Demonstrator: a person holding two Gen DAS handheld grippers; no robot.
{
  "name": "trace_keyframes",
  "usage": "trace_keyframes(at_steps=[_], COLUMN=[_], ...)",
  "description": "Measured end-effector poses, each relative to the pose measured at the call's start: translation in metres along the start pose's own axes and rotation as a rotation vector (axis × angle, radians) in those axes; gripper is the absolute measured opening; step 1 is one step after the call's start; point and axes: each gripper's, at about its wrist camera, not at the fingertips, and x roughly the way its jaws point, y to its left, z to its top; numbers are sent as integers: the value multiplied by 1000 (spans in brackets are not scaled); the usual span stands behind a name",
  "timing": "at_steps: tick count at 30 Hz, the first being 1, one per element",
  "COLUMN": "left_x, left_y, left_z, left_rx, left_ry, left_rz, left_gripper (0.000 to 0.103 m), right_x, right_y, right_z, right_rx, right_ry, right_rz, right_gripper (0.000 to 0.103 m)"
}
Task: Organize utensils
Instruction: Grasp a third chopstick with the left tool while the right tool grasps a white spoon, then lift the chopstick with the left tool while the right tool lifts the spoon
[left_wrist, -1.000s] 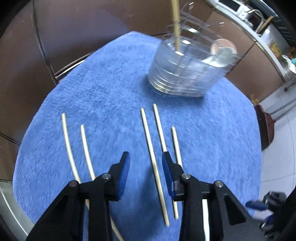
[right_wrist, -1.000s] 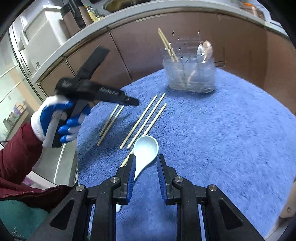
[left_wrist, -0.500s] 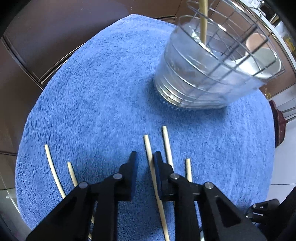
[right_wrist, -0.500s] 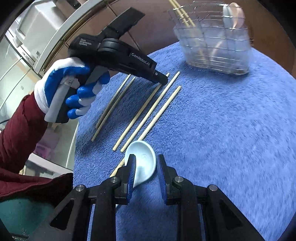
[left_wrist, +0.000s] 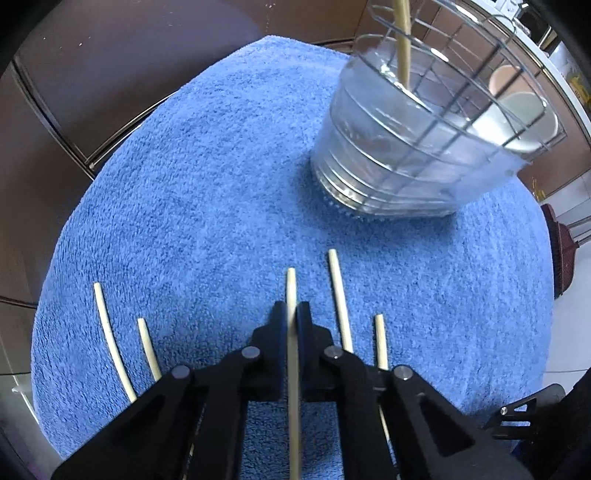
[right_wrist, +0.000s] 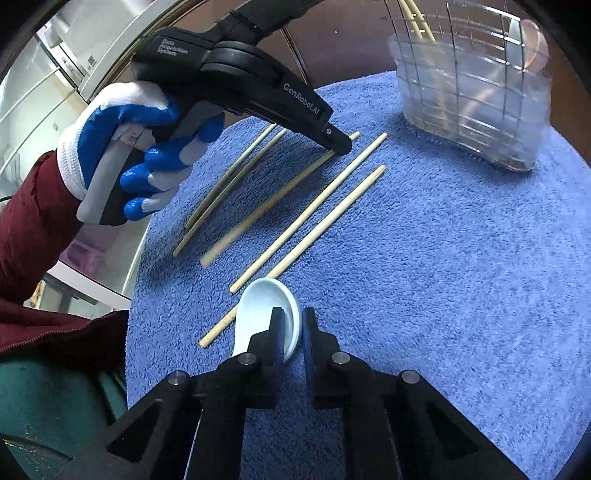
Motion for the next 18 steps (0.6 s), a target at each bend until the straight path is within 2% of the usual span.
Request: trace_keyframes(at_steps=[3,11,18], left_x=[-7,-50,-90], left_y=[3,4,2], left_z=[-11,-40,-55], left_rx=[-15,-10,-2], left_ry=[-28,-165,-272], left_rz=[-20,-75,-82], left_gripper=[5,5,5], right_x=[-11,-39,-65], right_y=[5,14,28], right_z=[-6,-15,-28], right_rx=[-5,-9,2], right_ry=[-27,-81,-142], right_rz=[-28,-113,-191], right_gripper=[7,7,7])
